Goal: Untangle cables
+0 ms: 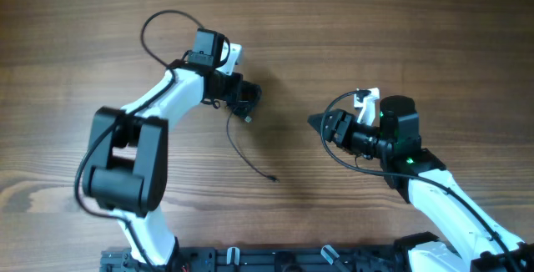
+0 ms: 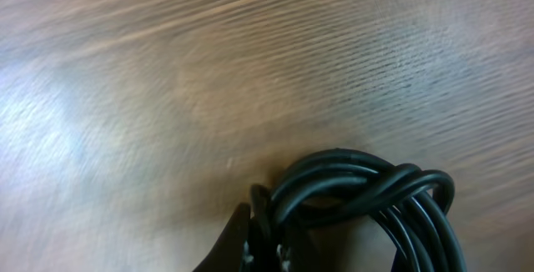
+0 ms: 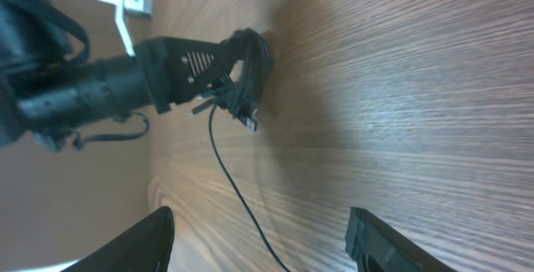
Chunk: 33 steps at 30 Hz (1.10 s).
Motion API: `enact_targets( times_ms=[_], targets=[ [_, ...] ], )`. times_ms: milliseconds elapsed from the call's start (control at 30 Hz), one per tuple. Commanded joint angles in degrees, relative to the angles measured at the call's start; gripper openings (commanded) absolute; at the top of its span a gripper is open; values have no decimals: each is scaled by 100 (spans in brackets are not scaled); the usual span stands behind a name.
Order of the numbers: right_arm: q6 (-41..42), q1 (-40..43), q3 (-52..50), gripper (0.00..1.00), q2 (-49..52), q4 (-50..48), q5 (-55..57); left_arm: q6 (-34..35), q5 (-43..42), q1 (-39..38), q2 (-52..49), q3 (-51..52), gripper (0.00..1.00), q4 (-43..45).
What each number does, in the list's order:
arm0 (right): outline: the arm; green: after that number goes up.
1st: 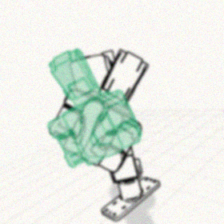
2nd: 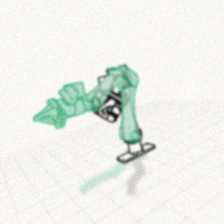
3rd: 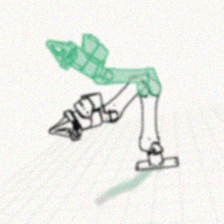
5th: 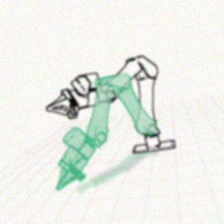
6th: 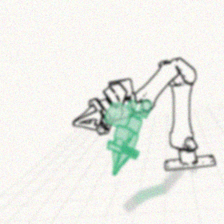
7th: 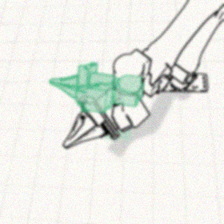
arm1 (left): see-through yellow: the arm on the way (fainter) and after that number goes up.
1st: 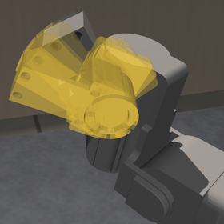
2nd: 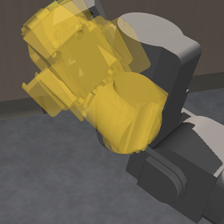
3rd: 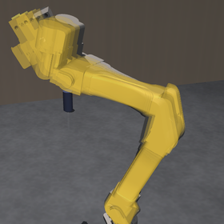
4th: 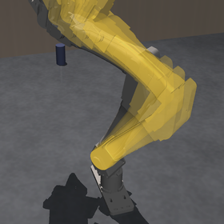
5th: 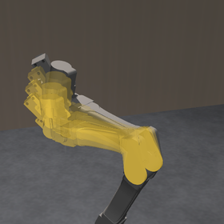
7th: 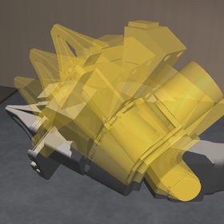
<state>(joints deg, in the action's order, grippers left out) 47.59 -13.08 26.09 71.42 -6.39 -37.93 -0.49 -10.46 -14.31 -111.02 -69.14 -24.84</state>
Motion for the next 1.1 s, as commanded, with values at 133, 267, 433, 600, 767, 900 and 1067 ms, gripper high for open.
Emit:
enact_targets(
  times_ms=[133, 267, 433, 600, 767, 900, 1067],
  targets=[
    [-584, 39, 63, 68, -81, -396, -988, 2651, -98, -151, 1390, 11, 4, -568],
    [-796, 39, 63, 72, -267, -664, -1373, 2691, -214, -461, 1801, 11, 4, -879],
    [-1029, 39, 63, 90, -654, -645, -1749, 3110, 35, -1010, 2334, 13, 4, -1123],
    [-1711, 42, 63, 100, -994, -645, -1296, 3792, 769, -1394, 2468, 13, 4, -1556],
    [-2352, 39, 63, 100, -1294, -643, -481, 3895, 1014, -1534, 2472, 11, 4, -1596],
    [-2337, 39, 63, 100, -1346, -636, -391, 3895, 1014, -1532, 2472, 13, 4, -1589],
    [-2020, 33, 61, 100, -1333, -334, -413, 4000, 1014, -1532, 2472, 13, 4, -1523]
  ],
)
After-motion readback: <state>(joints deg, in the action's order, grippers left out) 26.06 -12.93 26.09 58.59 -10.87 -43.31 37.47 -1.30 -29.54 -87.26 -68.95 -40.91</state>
